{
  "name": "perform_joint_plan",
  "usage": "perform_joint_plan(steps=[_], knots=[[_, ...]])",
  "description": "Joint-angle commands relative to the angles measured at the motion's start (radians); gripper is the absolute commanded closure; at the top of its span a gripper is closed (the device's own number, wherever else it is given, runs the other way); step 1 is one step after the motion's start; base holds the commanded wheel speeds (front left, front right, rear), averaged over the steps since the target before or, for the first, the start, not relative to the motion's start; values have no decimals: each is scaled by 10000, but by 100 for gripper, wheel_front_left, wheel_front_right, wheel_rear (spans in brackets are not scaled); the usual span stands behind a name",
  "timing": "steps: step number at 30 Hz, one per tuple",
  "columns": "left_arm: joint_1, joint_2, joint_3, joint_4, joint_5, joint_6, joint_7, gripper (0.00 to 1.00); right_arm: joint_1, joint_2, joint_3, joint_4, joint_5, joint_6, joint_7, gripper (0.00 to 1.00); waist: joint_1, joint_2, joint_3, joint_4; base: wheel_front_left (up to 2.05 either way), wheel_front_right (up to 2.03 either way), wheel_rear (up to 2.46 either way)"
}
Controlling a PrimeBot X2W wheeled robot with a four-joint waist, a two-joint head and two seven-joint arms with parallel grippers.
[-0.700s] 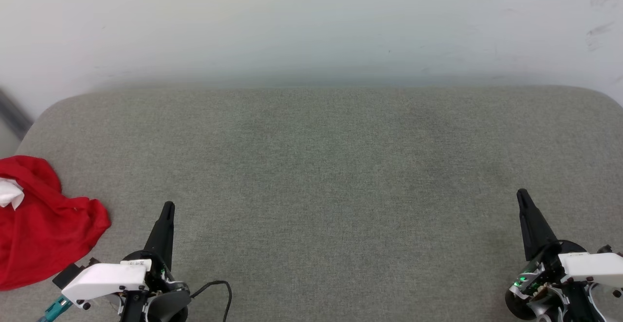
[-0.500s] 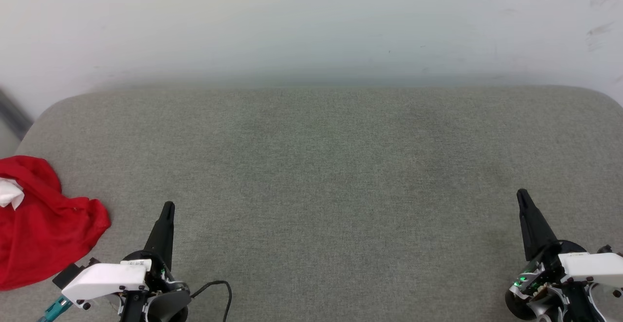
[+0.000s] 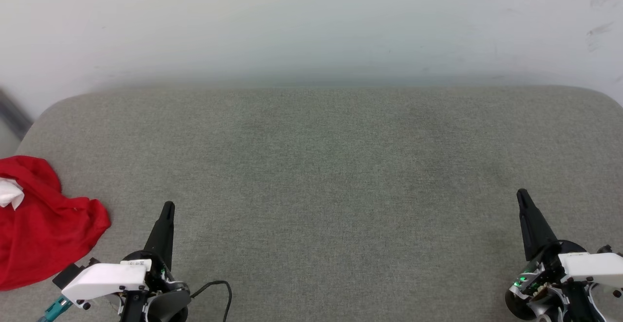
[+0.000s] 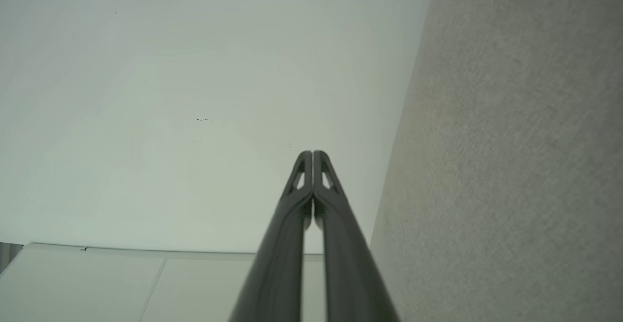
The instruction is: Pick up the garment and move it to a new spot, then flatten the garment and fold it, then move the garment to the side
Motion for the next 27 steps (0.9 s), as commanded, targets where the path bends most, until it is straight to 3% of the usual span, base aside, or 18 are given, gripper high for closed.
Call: perform_joint_plan(steps=[1,2,3,19,27], knots=[[-61,-20,12,2,13,-23,22,100,-124,33,4,16,-49,-3,-3,100,0,0,0,0,0,0,0],[-61,-20,12,2,13,-23,22,100,-124,33,4,16,-49,-3,-3,100,0,0,0,0,0,0,0],[-1,0,-4,-1,3,0,-5,0,0,0,0,-2,-3,0,-5,0,0,0,0,0,0,0,0],[156,-13,-727,-291,319,6,-727,0,402,-1,384,-457,-211,-2,-673,0,0,0,1,-1,0,0,0],[120,-9,-938,-645,1636,6,-1076,0,476,-219,572,-782,-1197,-2,-1065,0,0,0,-4,17,0,0,0]])
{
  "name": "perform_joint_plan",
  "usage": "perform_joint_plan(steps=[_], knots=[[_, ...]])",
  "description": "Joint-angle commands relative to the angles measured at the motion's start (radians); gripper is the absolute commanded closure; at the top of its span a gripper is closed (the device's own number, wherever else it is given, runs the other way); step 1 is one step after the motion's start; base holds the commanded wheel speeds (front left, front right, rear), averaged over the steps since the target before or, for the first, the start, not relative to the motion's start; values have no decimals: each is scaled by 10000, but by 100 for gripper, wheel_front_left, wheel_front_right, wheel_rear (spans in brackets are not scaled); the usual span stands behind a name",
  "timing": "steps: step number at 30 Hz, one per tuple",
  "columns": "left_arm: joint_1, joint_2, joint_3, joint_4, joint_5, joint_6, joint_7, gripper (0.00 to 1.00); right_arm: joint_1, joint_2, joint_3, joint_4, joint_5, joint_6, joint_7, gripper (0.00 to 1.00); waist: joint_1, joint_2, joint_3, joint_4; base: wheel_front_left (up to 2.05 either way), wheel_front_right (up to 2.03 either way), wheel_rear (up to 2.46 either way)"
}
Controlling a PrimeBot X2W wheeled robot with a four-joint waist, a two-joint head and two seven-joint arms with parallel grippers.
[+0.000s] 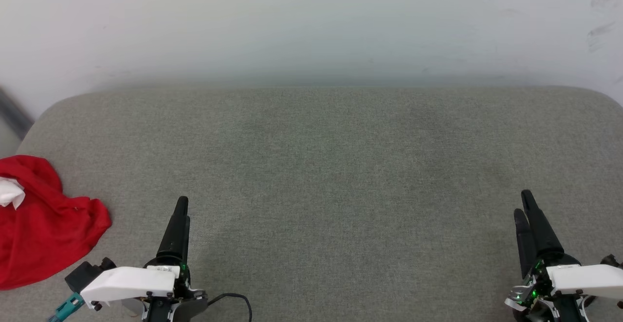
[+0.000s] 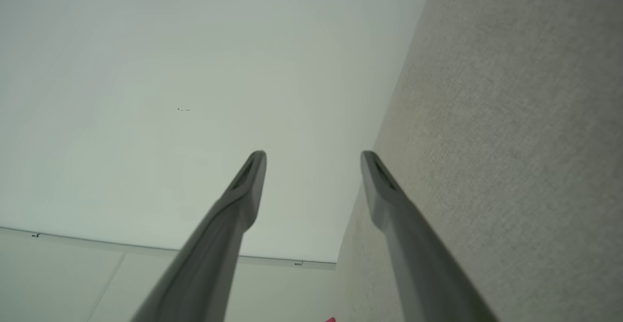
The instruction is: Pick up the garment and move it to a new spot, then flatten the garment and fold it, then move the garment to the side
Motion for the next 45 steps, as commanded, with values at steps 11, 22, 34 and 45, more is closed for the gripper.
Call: perform_joint_plan(steps=[11,22,34,45], knots=[[-272,25,-421,-729,2725,3,-497,0,6,-115,-38,-615,-3199,0,-530,0,0,-1,-33,24,0,0,0],[-227,29,-800,-859,5288,205,-892,0,138,-107,122,-1134,-5986,0,-605,0,0,-1,-77,16,0,0,0],[-164,34,-978,-833,7673,357,-1265,0,288,-132,225,-1588,-8575,0,-387,0,0,-1,-99,2,0,0,0],[-109,48,-1067,-721,9116,438,-1546,0,408,-42,95,-1838,-10144,0,-232,0,0,-1,-119,-20,0,0,0]])
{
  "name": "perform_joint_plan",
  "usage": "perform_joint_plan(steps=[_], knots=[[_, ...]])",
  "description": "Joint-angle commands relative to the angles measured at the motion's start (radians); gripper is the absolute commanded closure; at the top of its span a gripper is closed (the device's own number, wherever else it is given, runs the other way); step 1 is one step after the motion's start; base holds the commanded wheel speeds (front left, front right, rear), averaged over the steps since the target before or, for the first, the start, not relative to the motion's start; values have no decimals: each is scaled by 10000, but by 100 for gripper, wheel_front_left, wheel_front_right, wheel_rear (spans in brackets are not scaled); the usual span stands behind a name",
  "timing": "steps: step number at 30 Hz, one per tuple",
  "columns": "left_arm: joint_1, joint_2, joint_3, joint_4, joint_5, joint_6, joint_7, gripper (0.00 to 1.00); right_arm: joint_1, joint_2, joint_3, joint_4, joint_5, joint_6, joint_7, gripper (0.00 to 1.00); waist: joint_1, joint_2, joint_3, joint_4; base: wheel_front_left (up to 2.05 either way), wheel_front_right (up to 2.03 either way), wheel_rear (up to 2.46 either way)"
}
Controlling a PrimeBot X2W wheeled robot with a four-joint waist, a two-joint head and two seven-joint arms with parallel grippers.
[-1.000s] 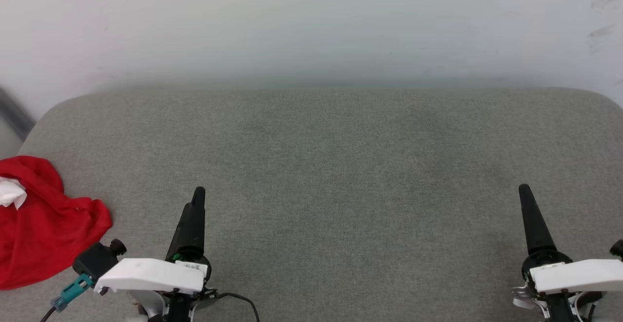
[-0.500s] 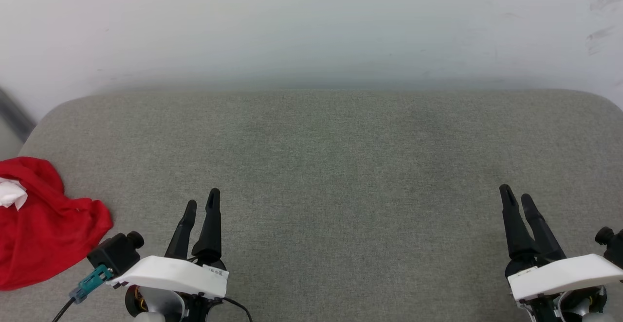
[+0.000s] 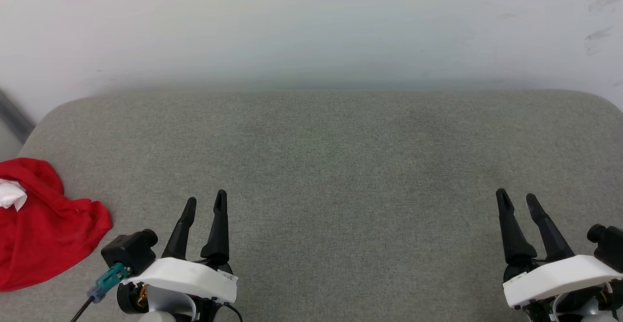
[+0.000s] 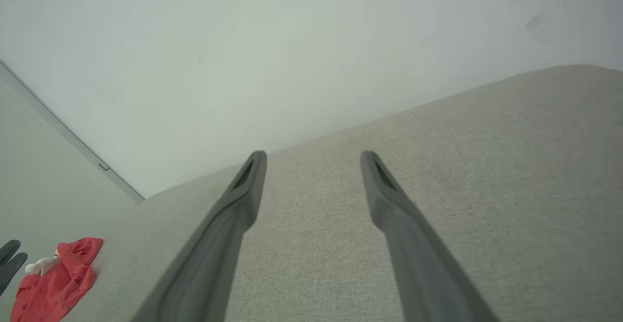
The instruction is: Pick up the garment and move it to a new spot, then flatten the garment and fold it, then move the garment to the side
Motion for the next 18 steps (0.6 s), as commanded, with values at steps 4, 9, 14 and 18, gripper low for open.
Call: perform_joint_plan(steps=[4,9,14,18], knots=[[-88,67,-85,-8,694,78,-165,0,3,26,-33,-257,-659,0,-2,0,0,0,-12,2,0,0,0],[-110,123,-190,10,1363,193,-294,0,81,64,-63,-402,-1280,0,-21,0,0,0,-17,9,0,0,0],[-123,157,-299,34,1933,279,-408,0,136,97,-99,-502,-1841,0,13,0,0,0,-21,12,0,0,0],[-124,172,-357,95,2346,370,-507,0,193,116,-113,-564,-2293,0,24,0,0,0,-26,10,0,0,0]])
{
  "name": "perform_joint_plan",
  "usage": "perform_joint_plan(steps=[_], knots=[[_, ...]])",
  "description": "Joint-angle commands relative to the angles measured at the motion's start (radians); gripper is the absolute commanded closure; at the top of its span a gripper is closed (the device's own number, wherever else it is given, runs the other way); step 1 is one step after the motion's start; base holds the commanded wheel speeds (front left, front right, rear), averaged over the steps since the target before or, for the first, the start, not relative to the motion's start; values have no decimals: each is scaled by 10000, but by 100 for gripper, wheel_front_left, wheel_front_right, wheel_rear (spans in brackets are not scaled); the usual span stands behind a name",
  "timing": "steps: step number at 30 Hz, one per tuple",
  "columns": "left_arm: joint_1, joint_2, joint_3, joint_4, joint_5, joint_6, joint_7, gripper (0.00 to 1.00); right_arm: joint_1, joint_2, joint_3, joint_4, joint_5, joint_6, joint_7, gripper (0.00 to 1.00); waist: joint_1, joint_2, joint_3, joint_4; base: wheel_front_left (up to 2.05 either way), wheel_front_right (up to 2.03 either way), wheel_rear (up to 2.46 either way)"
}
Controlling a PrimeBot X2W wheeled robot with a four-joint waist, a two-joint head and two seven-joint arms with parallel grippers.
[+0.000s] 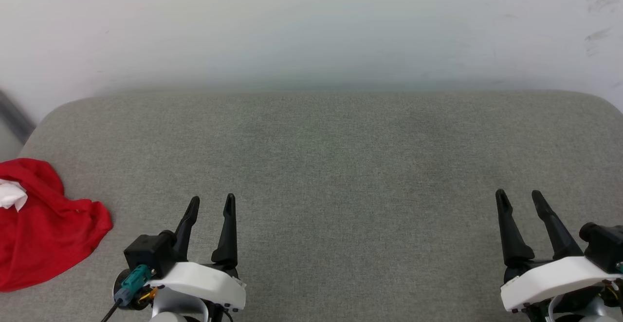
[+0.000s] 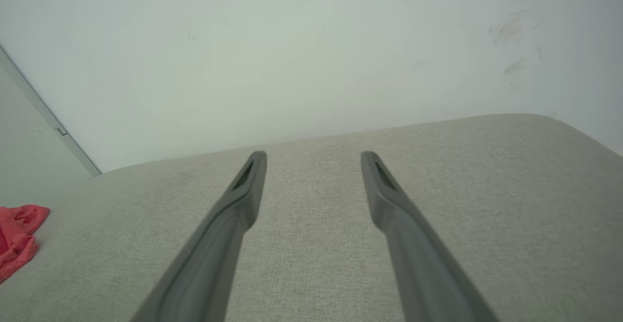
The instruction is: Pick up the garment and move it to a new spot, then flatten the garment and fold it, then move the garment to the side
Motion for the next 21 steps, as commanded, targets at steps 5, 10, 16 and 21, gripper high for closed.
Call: perform_joint_plan(steps=[5,10,16,21], knots=[[-134,74,-95,52,607,129,-182,0,86,41,-54,-198,-669,0,-35,0,0,-1,-7,-4,0,0,0],[-179,77,-170,132,1027,212,-292,0,148,52,-53,-249,-1104,0,-91,0,0,-1,-9,-8,0,0,0],[-190,73,-241,193,1446,282,-405,0,204,59,-54,-324,-1451,0,-188,0,0,-1,-18,-6,0,0,0],[-198,52,-263,228,1713,306,-508,0,269,61,-49,-354,-1643,-1,-255,0,0,-1,-24,-1,0,0,0]])
